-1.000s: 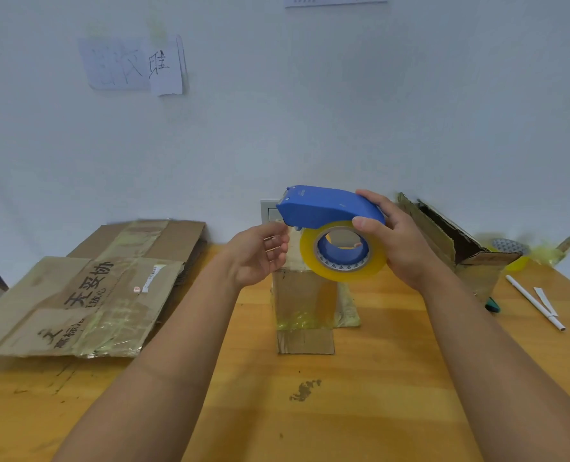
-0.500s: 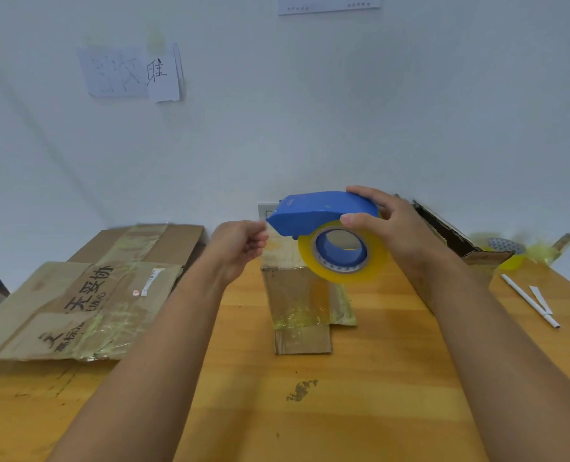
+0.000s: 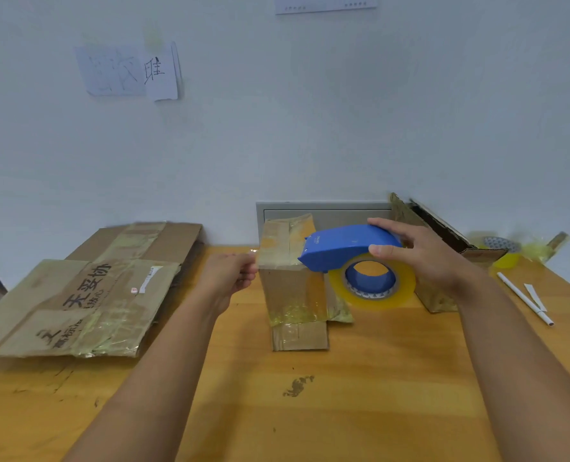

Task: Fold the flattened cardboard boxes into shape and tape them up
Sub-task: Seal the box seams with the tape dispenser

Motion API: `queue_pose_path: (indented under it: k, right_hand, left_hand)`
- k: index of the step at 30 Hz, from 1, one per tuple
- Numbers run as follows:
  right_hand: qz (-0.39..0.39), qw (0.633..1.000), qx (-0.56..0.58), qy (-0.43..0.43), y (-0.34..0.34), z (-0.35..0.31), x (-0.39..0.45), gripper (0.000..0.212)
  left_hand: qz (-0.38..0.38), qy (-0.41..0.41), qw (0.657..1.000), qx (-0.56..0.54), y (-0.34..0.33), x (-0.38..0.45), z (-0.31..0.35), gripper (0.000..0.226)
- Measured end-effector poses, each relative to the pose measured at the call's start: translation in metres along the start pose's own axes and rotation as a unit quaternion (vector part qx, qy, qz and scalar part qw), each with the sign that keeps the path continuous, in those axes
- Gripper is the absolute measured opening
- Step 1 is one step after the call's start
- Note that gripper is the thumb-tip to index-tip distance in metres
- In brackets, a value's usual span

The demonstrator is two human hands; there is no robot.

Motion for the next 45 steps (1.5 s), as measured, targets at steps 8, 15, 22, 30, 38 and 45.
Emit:
queue_pose_path:
  k: [8,15,22,30,38,45]
  right_hand:
    - [0.034,0.999,0.007,-0.001,-0.007,0.004,0.006,0.062]
    - [0.049,0.998,0.033,-0.006,-0.013,0.024,0.002,0.052]
    - [0.052,0.996,0.064,-0.020,-0.015,0.039,-0.003,0.050]
    - [0.067,0.992,0.099,-0.028,-0.024,0.046,-0.003,0.049]
    - [0.077,0.983,0.160,-0.047,-0.050,0.046,-0.006,0.060]
    - [0.095,0.976,0.186,-0.055,-0.077,0.040,-0.001,0.052]
  left_hand:
    - [0.012,0.010,1.000,0.013,0.002,-0.001,-0.008,0.015]
    - [-0.034,0.068,0.997,0.015,0.000,0.000,-0.023,0.021]
    - [-0.002,0.113,0.982,0.154,0.005,0.005,-0.038,0.066]
    - [0.002,-0.216,0.961,0.171,-0.024,-0.009,-0.057,0.052]
    - [0.063,-0.265,0.948,0.166,-0.017,0.004,-0.060,0.052]
    - [0.063,-0.242,0.951,0.185,-0.002,0.019,-0.063,0.055]
Point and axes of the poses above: each hand's wrist, its own x-axis towards the middle knuckle, its own y-axis out of the back of the hand, z = x × y, the point moved 3 cm from there along x, towards the middle knuckle, and after that the axes turned 10 degrees about -x, right-handed, at the moved point
